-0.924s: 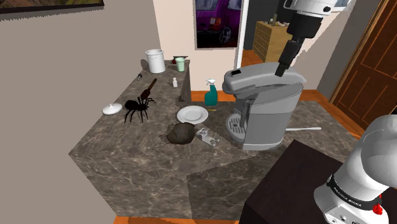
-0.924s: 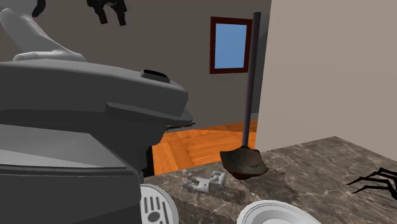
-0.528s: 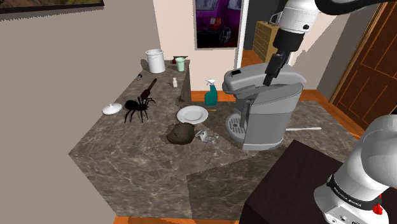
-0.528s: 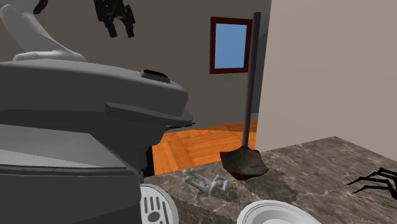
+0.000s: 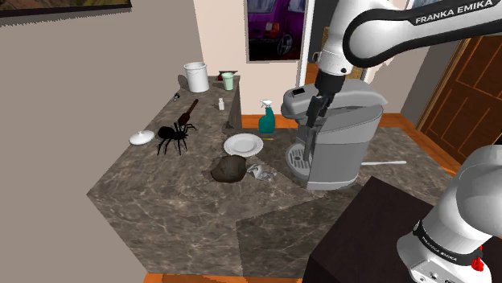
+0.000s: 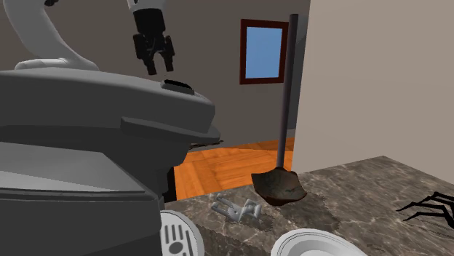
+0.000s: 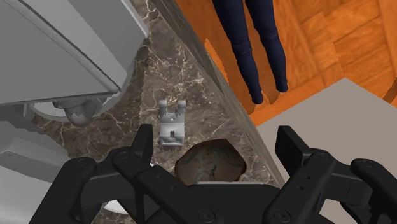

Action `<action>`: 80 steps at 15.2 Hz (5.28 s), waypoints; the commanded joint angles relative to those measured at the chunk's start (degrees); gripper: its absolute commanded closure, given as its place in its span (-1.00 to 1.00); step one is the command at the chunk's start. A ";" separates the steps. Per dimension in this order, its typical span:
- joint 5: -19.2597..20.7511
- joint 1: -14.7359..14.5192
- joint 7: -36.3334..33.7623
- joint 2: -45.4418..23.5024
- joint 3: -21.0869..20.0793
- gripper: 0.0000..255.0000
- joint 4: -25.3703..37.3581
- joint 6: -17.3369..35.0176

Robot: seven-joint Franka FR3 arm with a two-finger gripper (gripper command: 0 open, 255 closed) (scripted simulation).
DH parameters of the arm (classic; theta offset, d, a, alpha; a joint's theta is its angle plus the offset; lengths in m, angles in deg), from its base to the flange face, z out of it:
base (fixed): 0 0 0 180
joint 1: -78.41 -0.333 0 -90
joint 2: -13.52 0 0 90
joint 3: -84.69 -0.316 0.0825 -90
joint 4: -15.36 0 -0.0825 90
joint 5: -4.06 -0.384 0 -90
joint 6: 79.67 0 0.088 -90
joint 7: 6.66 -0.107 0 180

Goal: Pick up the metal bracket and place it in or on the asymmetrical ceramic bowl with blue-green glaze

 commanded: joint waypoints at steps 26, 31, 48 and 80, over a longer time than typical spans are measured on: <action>6.60 -0.19 -5.08 -58.43 -0.13 -1.00 22.54 33.26; 7.41 -0.85 -5.72 -69.84 0.79 -1.00 32.68 34.00; 7.70 -1.27 -5.94 -79.23 1.27 -1.00 39.41 36.48; 8.58 -1.81 -6.38 -78.77 2.35 1.00 36.72 37.35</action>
